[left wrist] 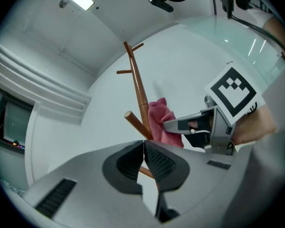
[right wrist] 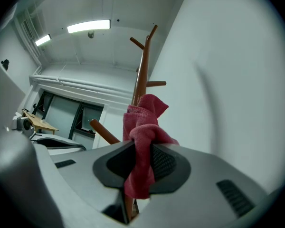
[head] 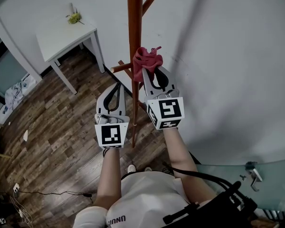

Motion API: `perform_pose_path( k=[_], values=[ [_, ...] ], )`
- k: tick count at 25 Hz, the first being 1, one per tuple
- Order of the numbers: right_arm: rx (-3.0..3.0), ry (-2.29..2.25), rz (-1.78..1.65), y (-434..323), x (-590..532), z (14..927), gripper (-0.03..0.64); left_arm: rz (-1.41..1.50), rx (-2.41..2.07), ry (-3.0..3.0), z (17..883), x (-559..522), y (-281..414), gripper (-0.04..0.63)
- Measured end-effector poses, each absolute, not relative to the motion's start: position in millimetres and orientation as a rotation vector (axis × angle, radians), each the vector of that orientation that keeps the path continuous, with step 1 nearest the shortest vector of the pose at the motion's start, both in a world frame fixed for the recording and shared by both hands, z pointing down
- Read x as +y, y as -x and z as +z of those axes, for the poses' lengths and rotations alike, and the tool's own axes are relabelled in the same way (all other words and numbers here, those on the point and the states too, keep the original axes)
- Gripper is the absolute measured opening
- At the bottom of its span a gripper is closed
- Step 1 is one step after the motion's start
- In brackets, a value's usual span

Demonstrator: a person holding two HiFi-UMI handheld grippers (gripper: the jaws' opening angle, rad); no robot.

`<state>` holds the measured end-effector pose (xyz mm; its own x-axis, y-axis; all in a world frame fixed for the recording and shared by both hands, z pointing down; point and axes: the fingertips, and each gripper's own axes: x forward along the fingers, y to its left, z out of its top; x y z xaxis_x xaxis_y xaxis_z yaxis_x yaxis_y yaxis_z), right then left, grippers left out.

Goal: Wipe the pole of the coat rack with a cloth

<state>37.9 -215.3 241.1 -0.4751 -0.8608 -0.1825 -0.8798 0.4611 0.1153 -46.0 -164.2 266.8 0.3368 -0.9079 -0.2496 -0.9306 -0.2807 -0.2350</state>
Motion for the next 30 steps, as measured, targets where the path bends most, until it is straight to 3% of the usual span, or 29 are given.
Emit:
perform_pose_path(
  k=[19,30],
  values=[
    [2.661,1.595,0.224,-36,-218,276,0.084,0.136,1.656,2.292,274,-166,50,0.017],
    [2.694,1.624,0.180,-33,-218,296,0.084,0.018,1.651,2.308,289,-165,55,0.017]
  ],
)
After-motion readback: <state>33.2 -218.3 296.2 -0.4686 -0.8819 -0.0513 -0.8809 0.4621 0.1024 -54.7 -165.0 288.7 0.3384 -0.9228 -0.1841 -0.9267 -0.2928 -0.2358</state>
